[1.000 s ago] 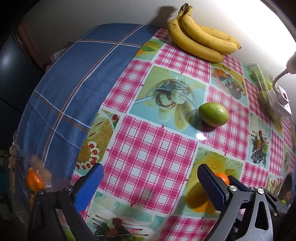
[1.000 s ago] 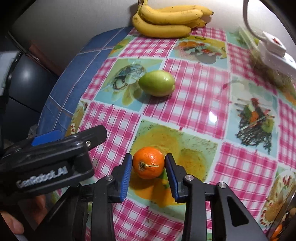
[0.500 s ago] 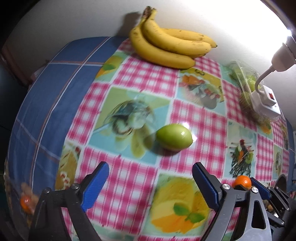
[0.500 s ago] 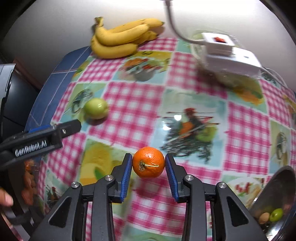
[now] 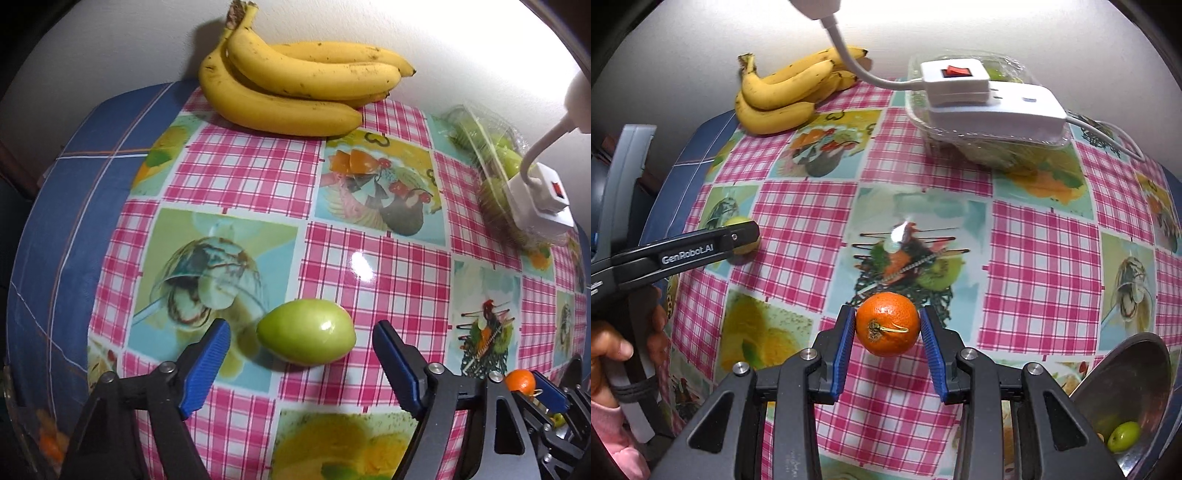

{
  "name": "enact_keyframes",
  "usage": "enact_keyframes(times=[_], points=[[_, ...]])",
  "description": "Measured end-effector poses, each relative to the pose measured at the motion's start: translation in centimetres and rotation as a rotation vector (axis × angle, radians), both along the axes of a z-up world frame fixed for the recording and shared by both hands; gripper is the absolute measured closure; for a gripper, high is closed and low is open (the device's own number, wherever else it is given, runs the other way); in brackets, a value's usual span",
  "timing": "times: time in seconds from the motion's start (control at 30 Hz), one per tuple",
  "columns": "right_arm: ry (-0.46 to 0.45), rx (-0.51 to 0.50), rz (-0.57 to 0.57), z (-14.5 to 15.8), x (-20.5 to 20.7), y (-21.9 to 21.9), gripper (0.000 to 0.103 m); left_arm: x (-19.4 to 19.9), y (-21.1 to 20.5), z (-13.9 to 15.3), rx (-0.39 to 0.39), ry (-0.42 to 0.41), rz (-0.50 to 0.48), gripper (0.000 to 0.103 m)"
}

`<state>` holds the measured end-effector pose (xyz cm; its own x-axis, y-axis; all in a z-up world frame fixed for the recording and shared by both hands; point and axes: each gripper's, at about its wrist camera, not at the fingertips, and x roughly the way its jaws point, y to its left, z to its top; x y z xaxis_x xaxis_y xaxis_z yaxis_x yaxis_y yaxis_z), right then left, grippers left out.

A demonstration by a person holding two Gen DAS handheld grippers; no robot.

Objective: Organize fruits
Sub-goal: 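Lift the tangerine with the right gripper while the left grasps the green mango, then carry the tangerine and green mango over the steel bowl with both grippers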

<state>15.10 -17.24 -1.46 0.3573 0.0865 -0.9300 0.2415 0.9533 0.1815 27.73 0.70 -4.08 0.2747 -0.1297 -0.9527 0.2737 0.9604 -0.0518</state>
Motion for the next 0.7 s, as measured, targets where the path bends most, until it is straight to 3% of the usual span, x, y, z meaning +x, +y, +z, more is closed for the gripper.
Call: enact_keyframes(times=[0.27,0.33,0.7], points=[[-0.009,0.008,-0.023,-0.3,-0.2,-0.8,0.065,0.9,-0.8,-0.9,0.031,0.012,-0.01,0.034],[-0.012,0.005,-0.026,-0.1,-0.4,-0.9,0.065,0.9,-0.9,-0.9,0.043,0.01,-0.014,0.045],[-0.034,0.027,-0.047,0.9,-1.1,-1.2,0.065,-1.0,-1.4,0.4,0.03,0.004,0.007,0.045]])
